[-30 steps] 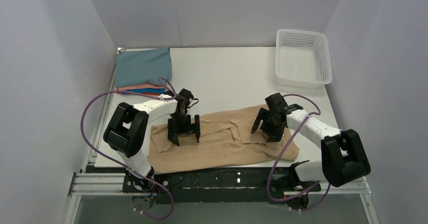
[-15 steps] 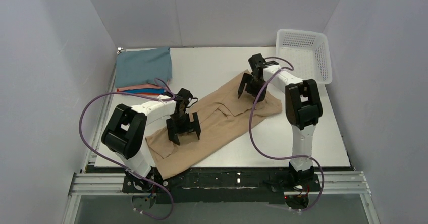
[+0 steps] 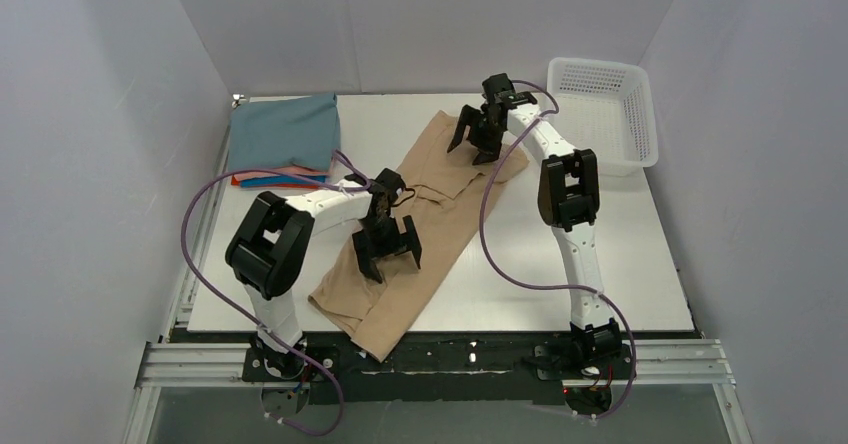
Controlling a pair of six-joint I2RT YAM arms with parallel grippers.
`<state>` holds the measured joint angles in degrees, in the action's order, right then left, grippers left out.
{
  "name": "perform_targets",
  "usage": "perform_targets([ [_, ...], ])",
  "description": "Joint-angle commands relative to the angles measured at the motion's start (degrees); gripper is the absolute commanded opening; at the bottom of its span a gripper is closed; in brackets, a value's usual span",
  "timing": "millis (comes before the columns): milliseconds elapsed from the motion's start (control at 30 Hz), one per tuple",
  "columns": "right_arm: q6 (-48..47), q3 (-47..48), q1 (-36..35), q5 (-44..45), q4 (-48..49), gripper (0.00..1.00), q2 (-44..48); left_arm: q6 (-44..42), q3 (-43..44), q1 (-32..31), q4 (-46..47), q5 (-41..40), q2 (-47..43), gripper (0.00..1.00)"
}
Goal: Fold and stack the t-shirts
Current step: Rotate the tshirt 90 degrees
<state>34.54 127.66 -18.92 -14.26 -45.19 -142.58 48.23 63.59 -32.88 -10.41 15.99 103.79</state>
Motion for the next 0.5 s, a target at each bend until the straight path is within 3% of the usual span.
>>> perform_targets([
  [0,2.82,6.42,0.78,-4.92,4.65,0.87,-6.58,1.4,2.08,-2.81,0.68,3.95,5.03,0.98],
  [133,10.54,7.33,2.41,-10.93,13.76,0.87,-8.88,4.07,5.12,-4.17,2.93,6.08,8.55,0.98],
  [267,11.65,14.49,2.56,-11.18,15.87,0.87,-13.04,5.85,8.84,-5.44,4.84,7.31,11.2,0.98],
  [467,12.44,15.5,2.82,-10.75,22.01,0.87,-14.98,8.9,14.29,-7.3,9.03,9.43,16.52,0.98],
])
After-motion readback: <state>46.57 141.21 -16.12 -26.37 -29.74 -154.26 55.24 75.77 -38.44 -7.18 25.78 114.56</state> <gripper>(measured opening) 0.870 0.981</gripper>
